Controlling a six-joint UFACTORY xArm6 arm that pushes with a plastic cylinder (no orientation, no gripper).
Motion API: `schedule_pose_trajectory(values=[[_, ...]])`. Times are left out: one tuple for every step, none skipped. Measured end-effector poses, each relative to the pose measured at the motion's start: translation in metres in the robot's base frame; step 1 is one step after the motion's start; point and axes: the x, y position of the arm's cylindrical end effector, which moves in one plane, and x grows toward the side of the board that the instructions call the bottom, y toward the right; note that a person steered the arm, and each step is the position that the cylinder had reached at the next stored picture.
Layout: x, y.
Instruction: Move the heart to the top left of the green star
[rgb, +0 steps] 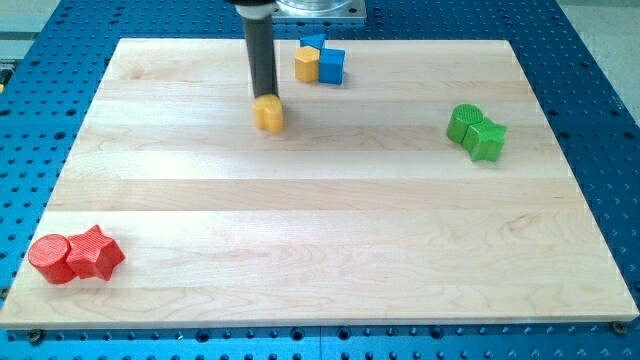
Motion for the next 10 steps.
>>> schedule_pose_trajectory(values=[[0.001,-0.002],[0.03,-0.052],[0.039,0.002],[0.039,0.085],[0.046,0.01],[0.068,0.032],[0.073,0.065],[0.082,0.087],[0.088,0.117],[0.092,0.149]])
